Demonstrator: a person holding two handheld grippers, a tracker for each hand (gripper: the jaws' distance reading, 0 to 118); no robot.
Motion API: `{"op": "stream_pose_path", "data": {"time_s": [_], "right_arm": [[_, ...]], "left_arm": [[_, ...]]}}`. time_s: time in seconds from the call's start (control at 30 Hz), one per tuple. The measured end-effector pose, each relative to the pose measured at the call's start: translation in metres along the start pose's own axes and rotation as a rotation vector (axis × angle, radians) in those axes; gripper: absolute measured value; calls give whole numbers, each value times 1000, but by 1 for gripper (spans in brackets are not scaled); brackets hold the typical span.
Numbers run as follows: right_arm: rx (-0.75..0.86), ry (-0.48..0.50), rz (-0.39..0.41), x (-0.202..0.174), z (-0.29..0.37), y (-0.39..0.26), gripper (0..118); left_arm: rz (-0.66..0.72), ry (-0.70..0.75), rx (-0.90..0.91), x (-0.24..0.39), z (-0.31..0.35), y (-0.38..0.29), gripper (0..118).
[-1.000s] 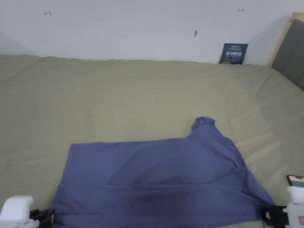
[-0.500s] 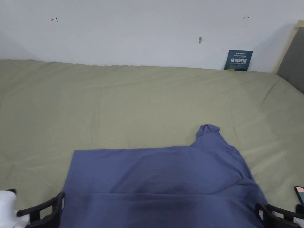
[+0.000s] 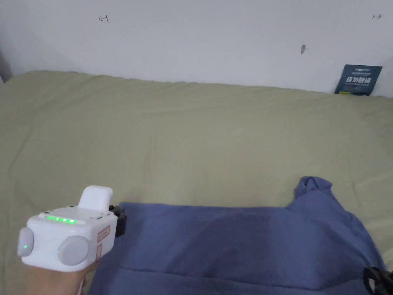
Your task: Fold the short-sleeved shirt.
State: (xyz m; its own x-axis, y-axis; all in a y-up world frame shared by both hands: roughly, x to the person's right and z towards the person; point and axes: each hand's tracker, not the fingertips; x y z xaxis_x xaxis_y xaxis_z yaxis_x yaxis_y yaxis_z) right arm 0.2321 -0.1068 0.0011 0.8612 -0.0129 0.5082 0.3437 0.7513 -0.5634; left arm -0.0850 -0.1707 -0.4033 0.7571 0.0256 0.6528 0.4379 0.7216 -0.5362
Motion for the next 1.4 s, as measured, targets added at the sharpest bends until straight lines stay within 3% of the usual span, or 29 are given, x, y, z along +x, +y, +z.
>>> {"op": "stream_pose_path", "data": {"time_s": [0.03,0.07,0.13,0.17,0.4,0.47,0.5,0.57,0.6,0.73,0.77,0.8,0.83,0.87,0.9,1.07,1.1,1.17,1.2,1.23,1.33,1.4], "right_arm": [[-5,2,-15,3,-5,2,9],[-6,-4,-21,4,-10,3,9],[-14,-7,-22,7,-18,5,9],[-21,-8,-24,9,-23,6,9],[-62,-16,-32,22,-50,12,10],[-63,-36,-48,33,-60,19,9],[-65,-41,-53,39,-67,23,10],[-65,-59,-66,56,-86,34,10],[-66,-69,-69,63,-97,40,10],[-112,-128,-63,97,-154,69,10],[-128,-133,-61,106,-172,77,15],[-145,-130,-55,114,-186,82,33],[-167,-117,-51,122,-203,87,70],[-204,-114,-60,128,-219,90,92],[-236,-116,-66,132,-233,92,103],[-348,-166,-46,140,-286,85,105],[-375,-145,-50,139,-291,83,102],[-409,-111,-80,134,-289,81,76],[-360,-116,-97,128,-277,84,44],[-337,-75,-102,123,-270,87,2],[-379,20,-98,114,-260,92,2],[-332,-14,-71,113,-243,99,2]], "left_arm": [[-3,3,-18,-6,-19,7,3],[9,-2,-35,-11,-35,13,24],[29,7,-97,-16,-62,20,101],[23,11,-115,-18,-75,23,106],[33,74,-230,-26,-129,12,102],[41,73,-130,-18,-115,4,92],[54,37,-110,-19,-108,1,78],[48,34,-83,-17,-99,-3,11],[60,27,-97,-16,-98,-5,0],[29,4,-60,-10,-74,3,0],[38,-12,-33,-7,-64,8,0],[46,-19,-12,-5,-56,11,0],[47,-32,7,-2,-46,14,0],[44,-31,33,3,-33,17,0],[41,-40,53,8,-23,20,0],[12,-59,67,19,-1,27,0],[10,-59,67,19,0,27,0],[8,-54,60,19,-2,29,0],[8,-46,52,18,-3,29,0],[11,-45,45,18,-4,29,0],[40,-73,27,15,-11,31,0],[84,-66,19,11,-15,29,0]]}}
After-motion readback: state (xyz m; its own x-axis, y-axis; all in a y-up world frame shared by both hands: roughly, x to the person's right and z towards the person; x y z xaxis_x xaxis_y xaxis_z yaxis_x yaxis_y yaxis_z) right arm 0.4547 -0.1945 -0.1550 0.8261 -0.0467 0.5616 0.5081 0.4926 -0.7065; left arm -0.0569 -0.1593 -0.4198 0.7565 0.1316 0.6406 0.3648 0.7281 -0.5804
